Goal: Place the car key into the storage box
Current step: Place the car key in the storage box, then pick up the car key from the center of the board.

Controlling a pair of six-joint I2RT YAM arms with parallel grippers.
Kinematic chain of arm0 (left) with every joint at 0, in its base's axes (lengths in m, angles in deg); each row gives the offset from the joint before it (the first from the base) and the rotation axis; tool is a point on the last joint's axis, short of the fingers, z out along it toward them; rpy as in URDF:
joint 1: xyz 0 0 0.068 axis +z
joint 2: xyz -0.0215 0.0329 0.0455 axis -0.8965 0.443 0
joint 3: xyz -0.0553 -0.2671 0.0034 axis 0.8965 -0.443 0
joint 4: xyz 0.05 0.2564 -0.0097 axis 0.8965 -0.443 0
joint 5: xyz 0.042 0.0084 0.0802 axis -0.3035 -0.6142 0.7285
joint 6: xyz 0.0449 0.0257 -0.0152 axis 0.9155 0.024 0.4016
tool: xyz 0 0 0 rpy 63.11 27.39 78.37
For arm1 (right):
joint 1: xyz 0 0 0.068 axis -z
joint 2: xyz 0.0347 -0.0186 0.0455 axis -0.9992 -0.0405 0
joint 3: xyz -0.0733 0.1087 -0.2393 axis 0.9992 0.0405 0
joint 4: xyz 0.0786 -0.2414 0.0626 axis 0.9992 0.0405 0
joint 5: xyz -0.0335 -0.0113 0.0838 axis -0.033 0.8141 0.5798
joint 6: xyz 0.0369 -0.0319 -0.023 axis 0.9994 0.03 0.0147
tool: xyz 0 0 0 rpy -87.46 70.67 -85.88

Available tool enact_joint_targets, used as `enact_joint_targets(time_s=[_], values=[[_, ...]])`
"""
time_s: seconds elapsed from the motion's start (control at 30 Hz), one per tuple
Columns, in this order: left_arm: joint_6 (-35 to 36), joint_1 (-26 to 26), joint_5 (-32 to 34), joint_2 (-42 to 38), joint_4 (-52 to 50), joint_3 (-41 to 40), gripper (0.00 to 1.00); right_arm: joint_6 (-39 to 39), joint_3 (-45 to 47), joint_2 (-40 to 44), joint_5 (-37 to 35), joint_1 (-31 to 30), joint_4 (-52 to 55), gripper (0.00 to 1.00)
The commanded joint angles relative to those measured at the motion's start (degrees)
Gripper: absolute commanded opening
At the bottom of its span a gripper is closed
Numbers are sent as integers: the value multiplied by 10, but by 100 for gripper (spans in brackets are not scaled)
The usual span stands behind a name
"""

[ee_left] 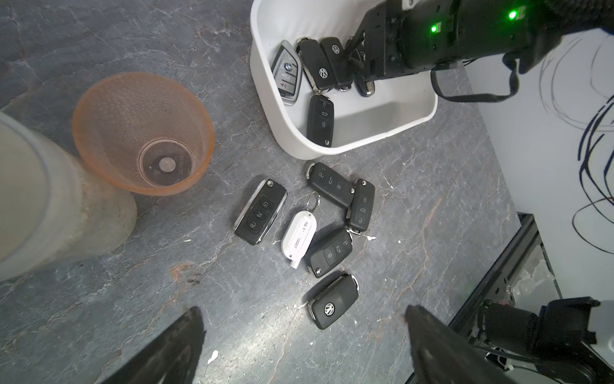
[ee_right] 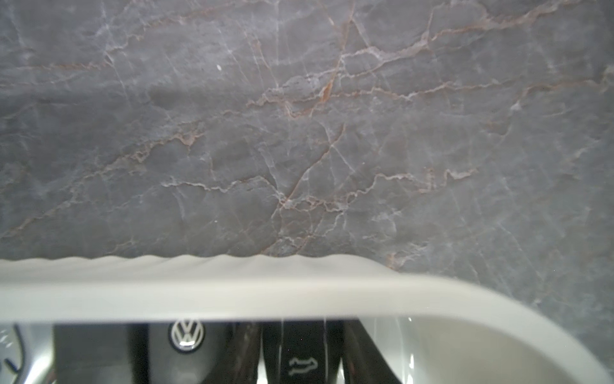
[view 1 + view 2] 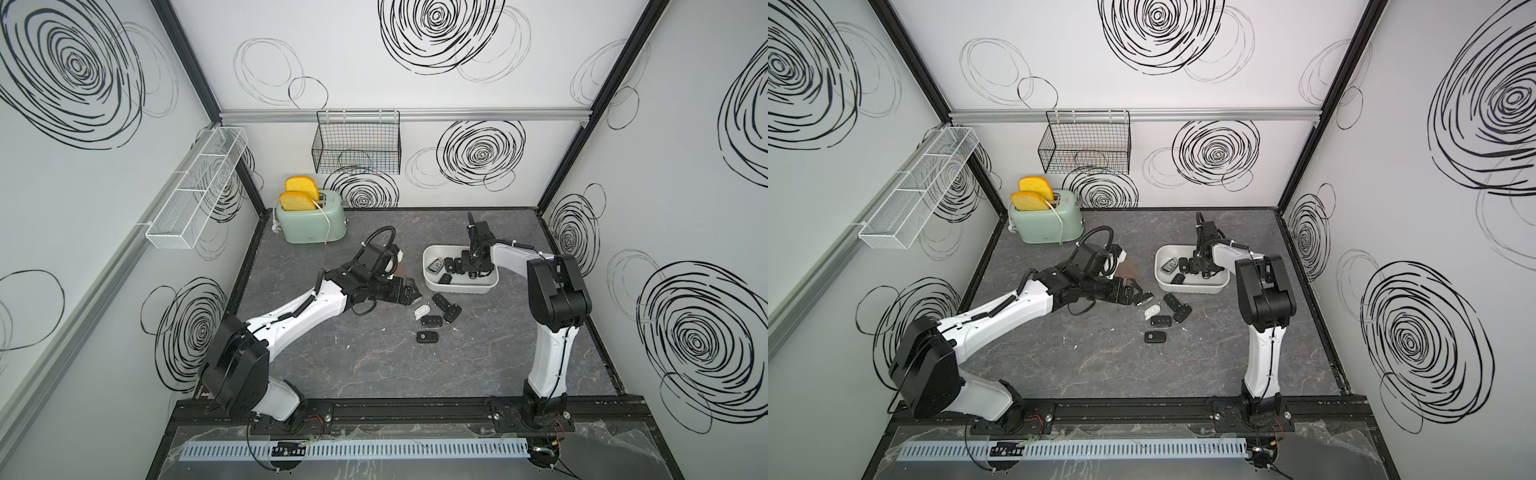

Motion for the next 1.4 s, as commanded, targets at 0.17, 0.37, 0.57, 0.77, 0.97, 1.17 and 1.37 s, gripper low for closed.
enact_joint_targets(time_s=[0.17, 0.37, 0.57, 0.77, 0.97, 1.17, 1.37], values=[[8, 1, 0, 7, 7, 13, 98, -3, -32, 21, 27, 2, 24, 52], [32, -16, 38, 4, -6, 16, 98, 17, -22, 82, 52, -2, 26, 73], [50, -51, 81, 5, -14, 16, 98, 26, 15, 160, 62, -11, 30, 97], [67, -84, 112, 17, -12, 13, 98, 46, 78, 258, 69, -11, 28, 99], [94, -105, 135, 39, -7, 14, 98, 89, 169, 365, 97, -9, 7, 99], [108, -109, 147, 71, 6, 21, 99, 129, 269, 453, 206, -6, -18, 99], [121, -108, 153, 113, 19, 43, 99, 167, 366, 529, 288, -6, -54, 99]])
